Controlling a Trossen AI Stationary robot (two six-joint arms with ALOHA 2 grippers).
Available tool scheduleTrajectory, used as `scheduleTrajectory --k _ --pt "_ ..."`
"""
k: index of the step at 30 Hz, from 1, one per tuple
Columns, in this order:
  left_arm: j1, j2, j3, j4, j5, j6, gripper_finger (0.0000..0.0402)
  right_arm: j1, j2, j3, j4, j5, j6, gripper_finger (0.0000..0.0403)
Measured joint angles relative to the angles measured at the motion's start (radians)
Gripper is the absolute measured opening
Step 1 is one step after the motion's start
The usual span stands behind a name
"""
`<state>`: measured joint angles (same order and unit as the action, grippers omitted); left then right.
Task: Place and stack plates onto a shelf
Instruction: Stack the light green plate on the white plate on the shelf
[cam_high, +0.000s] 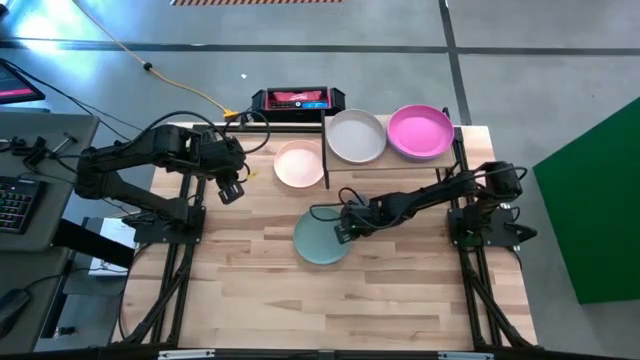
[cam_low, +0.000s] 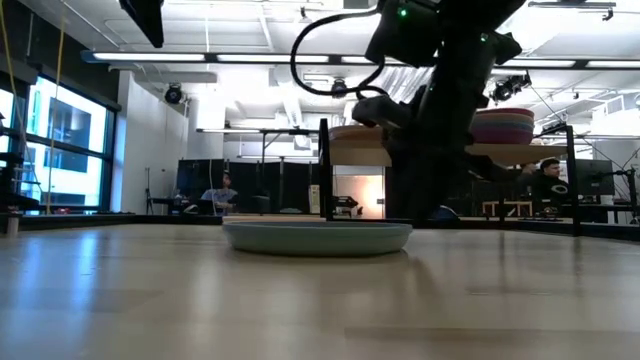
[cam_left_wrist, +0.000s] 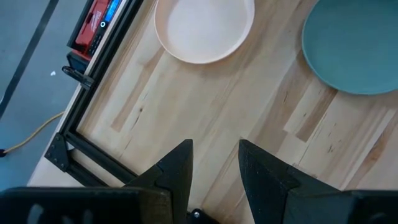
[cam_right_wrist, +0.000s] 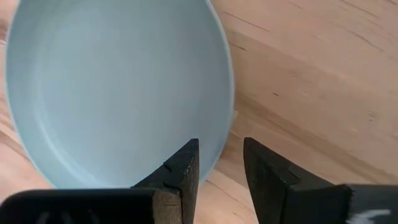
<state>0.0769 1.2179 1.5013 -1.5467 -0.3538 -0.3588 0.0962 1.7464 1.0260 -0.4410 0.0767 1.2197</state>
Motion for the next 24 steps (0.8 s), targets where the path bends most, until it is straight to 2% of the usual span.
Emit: scheduleTrajectory --k 16,19,22,24 --pt "0.000 0.000 0.000 0.001 -0.001 0.003 0.0120 -0.008 0.062 0.000 0.007 -0.023 0.007 0.0101" --pt "0.000 0.000 0.000 0.002 -0.001 0.003 0.0120 -0.013 0.062 0.000 0.010 -0.022 0.011 0.0073" --pt "0.000 0.000 0.000 0.002 -0.001 0.003 0.0120 -0.013 0.062 0.000 0.007 -0.024 -0.008 0.0022" --pt "0.000 0.000 0.000 0.002 -0.002 0.003 0.0120 -0.014 0.062 0.000 0.008 -0.030 -0.022 0.0008"
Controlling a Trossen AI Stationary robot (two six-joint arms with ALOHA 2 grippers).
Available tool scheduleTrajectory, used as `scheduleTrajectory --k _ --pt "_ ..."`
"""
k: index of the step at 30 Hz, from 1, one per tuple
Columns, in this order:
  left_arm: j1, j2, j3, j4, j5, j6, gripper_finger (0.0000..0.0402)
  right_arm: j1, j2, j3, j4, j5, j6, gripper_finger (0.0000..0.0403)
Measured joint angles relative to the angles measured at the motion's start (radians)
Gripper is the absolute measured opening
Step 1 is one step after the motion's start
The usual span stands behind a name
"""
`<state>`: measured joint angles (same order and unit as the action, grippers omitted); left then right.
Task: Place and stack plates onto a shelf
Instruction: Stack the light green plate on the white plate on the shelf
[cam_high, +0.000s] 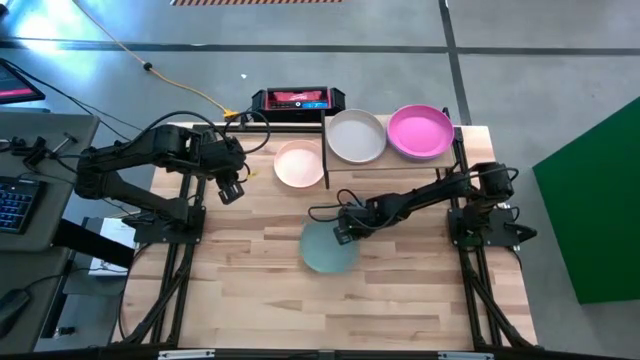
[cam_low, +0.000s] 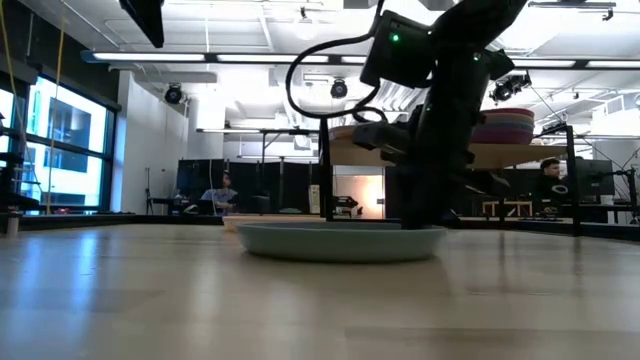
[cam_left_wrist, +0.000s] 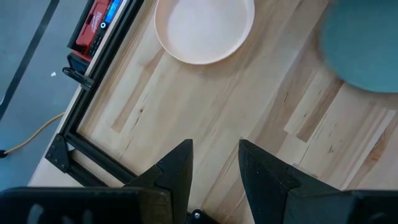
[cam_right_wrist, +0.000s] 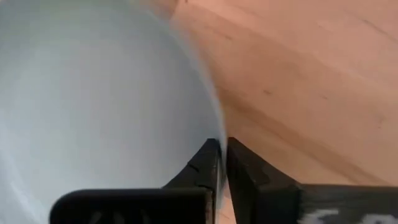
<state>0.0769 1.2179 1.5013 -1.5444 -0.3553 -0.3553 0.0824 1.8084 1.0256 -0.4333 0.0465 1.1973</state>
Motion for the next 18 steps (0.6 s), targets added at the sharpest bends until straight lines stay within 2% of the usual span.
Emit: scheduleTrajectory --k 5,18 --pt "0.000 0.000 0.000 0.000 0.000 0.000 0.0120 -0.004 -0.006 0.000 -0.009 -0.043 -0.007 0.0003" --pt "0.000 0.000 0.000 0.003 0.000 -0.001 0.0120 -0.004 -0.159 0.000 -0.084 -0.009 -0.046 0.0000"
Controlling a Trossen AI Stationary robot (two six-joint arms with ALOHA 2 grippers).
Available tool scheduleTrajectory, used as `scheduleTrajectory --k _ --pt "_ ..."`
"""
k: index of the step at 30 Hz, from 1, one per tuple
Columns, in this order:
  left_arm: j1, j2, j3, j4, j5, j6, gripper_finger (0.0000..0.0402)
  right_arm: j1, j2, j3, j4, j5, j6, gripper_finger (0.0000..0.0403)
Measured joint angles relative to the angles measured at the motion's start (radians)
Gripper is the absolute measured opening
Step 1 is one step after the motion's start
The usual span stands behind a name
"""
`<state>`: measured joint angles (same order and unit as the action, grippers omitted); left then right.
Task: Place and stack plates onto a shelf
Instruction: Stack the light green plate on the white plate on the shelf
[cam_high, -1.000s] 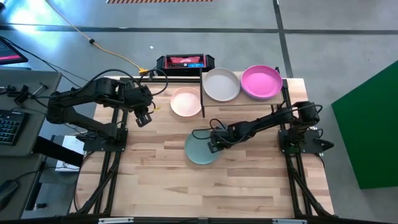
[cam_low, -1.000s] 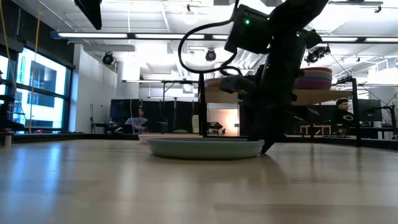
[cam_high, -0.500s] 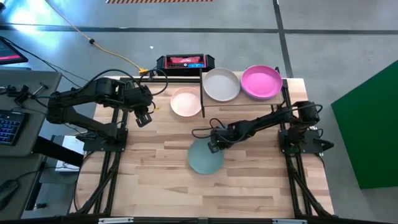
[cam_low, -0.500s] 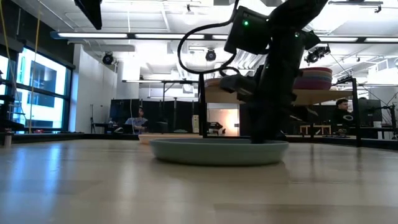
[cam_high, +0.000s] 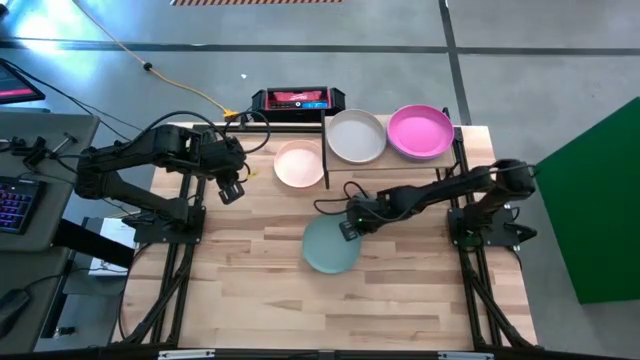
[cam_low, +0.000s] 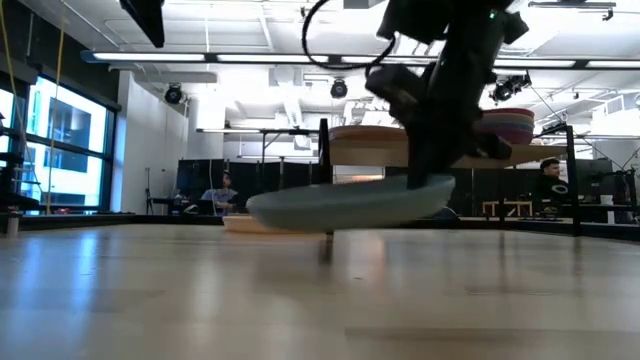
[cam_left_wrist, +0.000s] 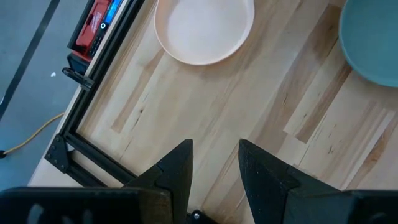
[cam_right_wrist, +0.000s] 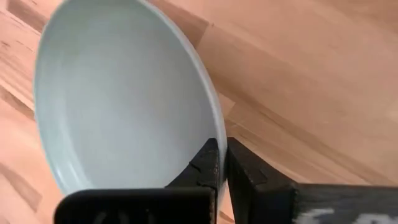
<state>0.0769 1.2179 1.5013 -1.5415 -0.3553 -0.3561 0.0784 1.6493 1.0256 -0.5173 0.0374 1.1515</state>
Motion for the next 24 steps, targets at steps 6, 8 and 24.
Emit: scheduleTrajectory --k 6,8,24 --pt "0.000 0.000 0.000 0.007 0.000 0.000 0.0120 0.000 -0.075 0.000 -0.038 0.038 -0.025 0.0000" --pt "0.000 0.000 0.000 0.007 0.000 0.000 0.0120 0.000 -0.102 0.000 -0.040 0.038 -0.034 0.0000" --pt "0.000 0.000 0.000 0.028 0.001 0.000 0.0120 -0.045 -0.357 0.000 -0.061 0.091 -0.036 0.0000"
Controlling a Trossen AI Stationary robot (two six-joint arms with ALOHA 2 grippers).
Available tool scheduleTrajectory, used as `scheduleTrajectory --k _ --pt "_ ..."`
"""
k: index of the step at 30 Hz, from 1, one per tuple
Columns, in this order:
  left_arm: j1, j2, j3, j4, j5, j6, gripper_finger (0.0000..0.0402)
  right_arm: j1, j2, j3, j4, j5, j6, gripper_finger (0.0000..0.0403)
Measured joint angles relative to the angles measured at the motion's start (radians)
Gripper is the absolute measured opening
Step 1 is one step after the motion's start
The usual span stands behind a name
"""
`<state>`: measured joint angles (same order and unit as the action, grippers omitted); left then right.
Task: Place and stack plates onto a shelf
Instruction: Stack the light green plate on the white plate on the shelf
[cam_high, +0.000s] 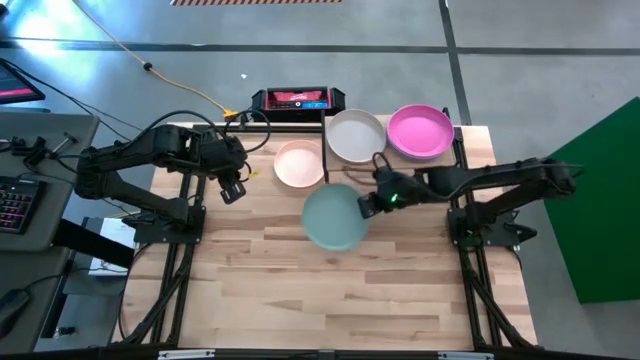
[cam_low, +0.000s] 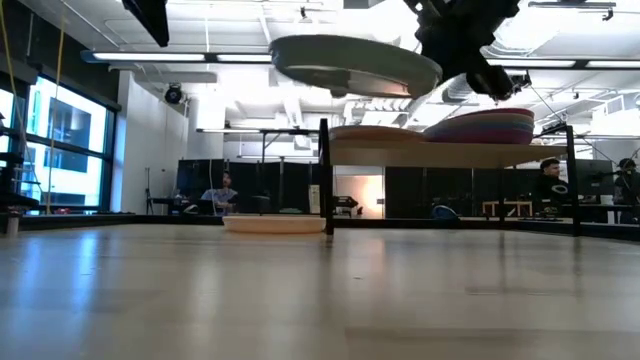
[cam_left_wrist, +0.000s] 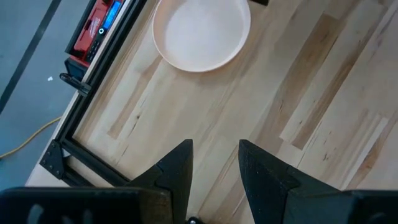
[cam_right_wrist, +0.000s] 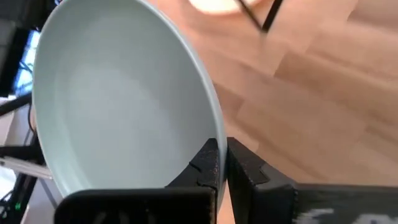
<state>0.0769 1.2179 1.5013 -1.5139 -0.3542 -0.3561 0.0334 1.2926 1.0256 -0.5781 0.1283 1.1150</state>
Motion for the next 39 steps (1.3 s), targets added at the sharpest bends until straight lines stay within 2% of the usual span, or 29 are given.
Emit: scheduleTrajectory --k 7,19,31,39 --pt "0.000 0.000 0.000 0.001 0.000 -0.005 0.0120 -0.109 -0.081 0.000 -0.017 -0.008 -0.087 0.0000" --pt "0.001 0.000 0.000 0.026 0.002 -0.036 0.0120 -0.389 -0.146 0.018 -0.018 -0.125 -0.271 0.0000" --pt "0.001 0.001 0.000 0.078 0.003 -0.036 0.0120 -0.728 -0.091 0.202 -0.139 -0.257 -0.537 0.0000" --pt "0.008 0.001 0.000 0.078 0.003 -0.061 0.0120 -0.856 0.021 0.325 -0.176 -0.370 -0.666 0.0000"
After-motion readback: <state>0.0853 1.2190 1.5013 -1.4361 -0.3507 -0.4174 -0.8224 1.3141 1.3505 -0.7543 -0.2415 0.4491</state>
